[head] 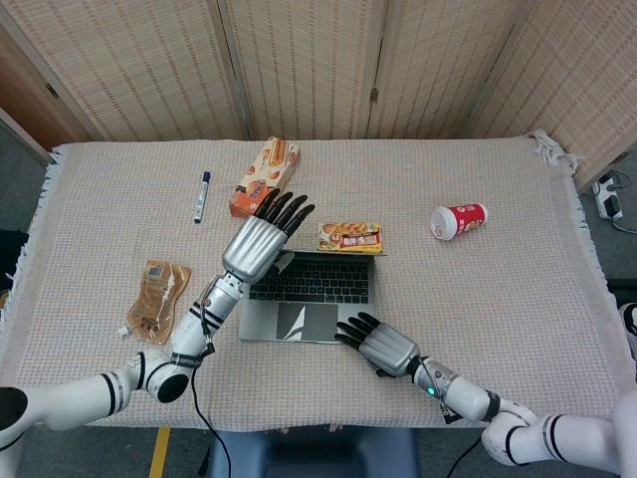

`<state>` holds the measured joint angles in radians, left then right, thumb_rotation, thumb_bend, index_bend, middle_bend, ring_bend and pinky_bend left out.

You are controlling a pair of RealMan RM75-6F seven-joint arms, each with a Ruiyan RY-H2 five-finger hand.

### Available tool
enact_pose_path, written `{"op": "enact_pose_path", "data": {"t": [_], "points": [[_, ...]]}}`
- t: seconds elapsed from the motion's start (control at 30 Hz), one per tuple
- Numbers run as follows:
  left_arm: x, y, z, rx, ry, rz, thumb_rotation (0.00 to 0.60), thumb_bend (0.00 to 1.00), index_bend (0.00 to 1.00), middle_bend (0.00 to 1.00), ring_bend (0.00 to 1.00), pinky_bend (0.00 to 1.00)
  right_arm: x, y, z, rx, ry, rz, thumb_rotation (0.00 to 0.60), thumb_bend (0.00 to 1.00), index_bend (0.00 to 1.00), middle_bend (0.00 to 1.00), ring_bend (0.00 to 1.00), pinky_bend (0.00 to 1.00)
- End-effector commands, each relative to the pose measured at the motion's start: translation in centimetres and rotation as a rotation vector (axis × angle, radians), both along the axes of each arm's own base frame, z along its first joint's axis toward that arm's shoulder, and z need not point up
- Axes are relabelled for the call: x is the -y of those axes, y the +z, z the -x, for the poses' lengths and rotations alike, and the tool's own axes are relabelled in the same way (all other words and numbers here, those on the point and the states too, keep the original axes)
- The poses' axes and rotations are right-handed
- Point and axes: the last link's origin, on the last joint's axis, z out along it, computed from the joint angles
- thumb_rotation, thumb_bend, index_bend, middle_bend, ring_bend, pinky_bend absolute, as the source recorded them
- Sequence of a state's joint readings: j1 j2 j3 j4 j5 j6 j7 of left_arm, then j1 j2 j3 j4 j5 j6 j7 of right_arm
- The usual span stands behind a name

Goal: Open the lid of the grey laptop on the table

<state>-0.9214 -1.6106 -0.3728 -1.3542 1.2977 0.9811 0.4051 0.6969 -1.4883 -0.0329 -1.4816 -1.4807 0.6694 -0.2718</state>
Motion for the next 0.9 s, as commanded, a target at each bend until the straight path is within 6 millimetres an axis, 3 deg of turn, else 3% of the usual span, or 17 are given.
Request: {"op": "enact_pose_path", "data": {"t": [0.03, 0.23, 0.57, 0.9], "points": [[-2.2, 1.6, -0.2, -0.016, 0.054, -0.027, 0.600, 0.37, 0.00, 0.06, 0.00, 0.00, 0.1, -0.1, 0.0, -0.001, -0.002, 0.000, 0.504, 0.87, 0.00, 0.00, 0.05, 0.00], [-4.7, 2.9, 1.0, -0.027, 0.154, -0.055, 0.600, 0.36, 0.00, 0.04, 0.00, 0.00, 0.3, -0.2, -0.1, 0.002, -0.006, 0.001, 0.503, 0.87, 0.00, 0.00, 0.04, 0.00], [-7.9, 4.7, 4.5, -0.020, 0.335, -0.093, 0.600, 0.36, 0.00, 0.04, 0.00, 0.00, 0.6, -0.3, 0.0, -0.004, -0.013, 0.006, 0.502, 0.87, 0.00, 0.00, 0.04, 0.00], [-8.5, 5.5, 6.3, 0.032, 0.419, -0.079, 0.600, 0.36, 0.00, 0.04, 0.00, 0.00, 0.6, -0.3, 0.0, -0.004, -0.011, 0.011, 0.503, 0.87, 0.00, 0.00, 0.04, 0.00]]}}
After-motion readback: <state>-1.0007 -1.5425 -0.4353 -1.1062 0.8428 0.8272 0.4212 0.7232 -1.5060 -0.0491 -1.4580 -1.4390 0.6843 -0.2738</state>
